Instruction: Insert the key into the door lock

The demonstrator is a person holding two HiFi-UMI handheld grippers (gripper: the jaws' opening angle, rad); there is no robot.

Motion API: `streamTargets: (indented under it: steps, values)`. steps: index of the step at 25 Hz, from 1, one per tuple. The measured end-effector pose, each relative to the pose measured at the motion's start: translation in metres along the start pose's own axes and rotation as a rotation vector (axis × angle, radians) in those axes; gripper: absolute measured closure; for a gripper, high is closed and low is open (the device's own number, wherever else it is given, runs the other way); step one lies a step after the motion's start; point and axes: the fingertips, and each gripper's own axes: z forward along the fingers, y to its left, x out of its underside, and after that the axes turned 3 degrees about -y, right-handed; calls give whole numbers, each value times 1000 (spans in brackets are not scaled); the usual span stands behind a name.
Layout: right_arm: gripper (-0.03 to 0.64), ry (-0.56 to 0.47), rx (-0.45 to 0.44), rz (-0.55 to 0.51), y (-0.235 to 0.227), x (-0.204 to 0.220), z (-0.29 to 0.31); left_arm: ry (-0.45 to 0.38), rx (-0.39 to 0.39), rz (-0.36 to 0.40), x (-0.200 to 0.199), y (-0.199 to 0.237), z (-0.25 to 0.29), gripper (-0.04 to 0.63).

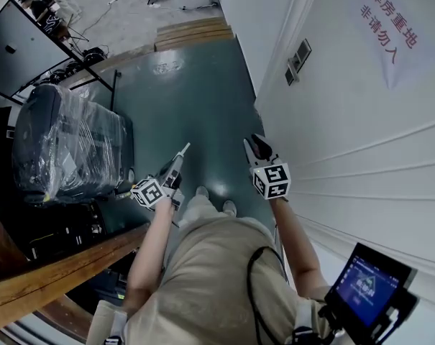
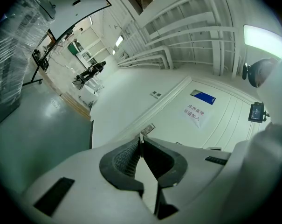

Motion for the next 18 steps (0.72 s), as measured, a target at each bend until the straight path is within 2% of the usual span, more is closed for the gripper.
streamTargets:
  steps: [5, 11, 18]
  values:
    - [529, -25, 25, 16, 8, -16, 28, 22, 4, 6, -32, 19, 8, 561]
    - [529, -38, 59, 10, 16, -32, 58, 35, 52, 31, -82, 38, 25, 561]
    - [529, -34, 104, 15, 19, -28, 89, 47, 91, 10, -104, 68, 35, 563]
